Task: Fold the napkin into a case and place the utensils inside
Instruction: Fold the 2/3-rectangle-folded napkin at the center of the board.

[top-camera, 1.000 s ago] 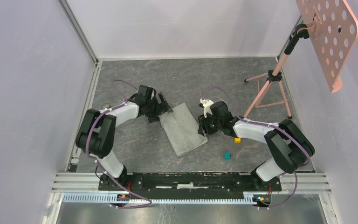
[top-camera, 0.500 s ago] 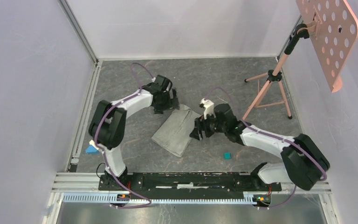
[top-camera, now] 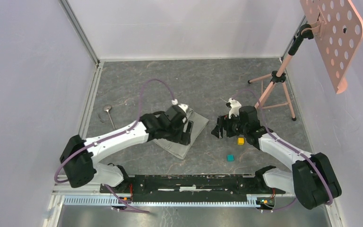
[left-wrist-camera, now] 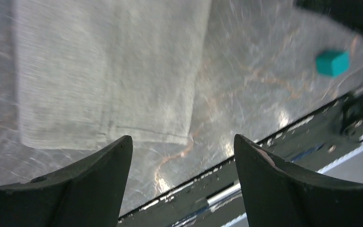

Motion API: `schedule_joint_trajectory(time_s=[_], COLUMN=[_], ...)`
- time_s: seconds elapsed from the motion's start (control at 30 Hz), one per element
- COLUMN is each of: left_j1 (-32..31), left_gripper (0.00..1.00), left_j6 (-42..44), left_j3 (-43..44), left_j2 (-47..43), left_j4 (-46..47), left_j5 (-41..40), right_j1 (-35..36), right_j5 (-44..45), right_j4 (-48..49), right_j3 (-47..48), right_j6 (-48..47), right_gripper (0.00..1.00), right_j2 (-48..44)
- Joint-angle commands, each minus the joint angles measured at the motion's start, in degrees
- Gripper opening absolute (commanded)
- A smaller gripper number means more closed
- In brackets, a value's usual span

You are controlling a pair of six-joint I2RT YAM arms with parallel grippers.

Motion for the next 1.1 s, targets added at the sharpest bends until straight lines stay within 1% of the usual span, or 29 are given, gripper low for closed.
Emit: schedule_joint_trajectory(time_s=[0.0, 0.1, 0.17, 0.33, 0.4, 0.6, 0.7, 0.9, 1.07], left_j1=[-7.3, -11.1, -13.2, -15.4, -15.5, -15.5, -15.5, -14.9, -14.1], left_gripper=[0.81, 0.76, 0.75, 0.71, 0.68, 0.68, 0.66, 0.59, 0.56], left_j6=[0.1, -1.0, -1.4, -3.4, -4.2, -5.3, -5.0, -4.6, -4.3], left_j3=[2.8, 5.5, 8.0, 12.9, 13.4, 13.8, 14.5, 14.5, 12.8], left_j2=[6.1, 12.5, 16.9, 24.8, 25.6, 26.1, 27.6, 29.4, 30.7], left_j4=[-6.3, -6.4, -7.3, -11.1, -11.5, -11.4, -11.0, -9.7, -7.7], left_j5=[-3.5, -4.7, -5.9, -11.1, -12.1, -14.7, -14.4, -14.8, -12.8], right_j1=[-2.6, -4.2, -4.8, -5.2, -5.1, -5.1, -5.1, -5.2, -5.1], right_j5=[-3.4, -4.2, -4.6, -4.7, -4.7, -5.0, -5.8, -5.8, -6.1], right_j4=[2.2, 1.6, 0.9, 0.7, 0.8, 1.2, 1.7, 1.2, 1.4], right_j3=[-1.1, -1.4, -1.6, -2.8, -3.4, -3.9, -3.6, -3.6, -4.1], right_j6=[0.6, 0.4, 0.1, 0.6, 0.8, 0.6, 0.9, 0.5, 0.5], right_gripper=[0.88, 0.88, 0.88, 0.88, 0.88, 0.88, 0.88, 0.88, 0.88], right_j2=[-0.9, -1.4, -1.9, -3.9, -4.4, -3.7, -3.0, -2.7, -2.4])
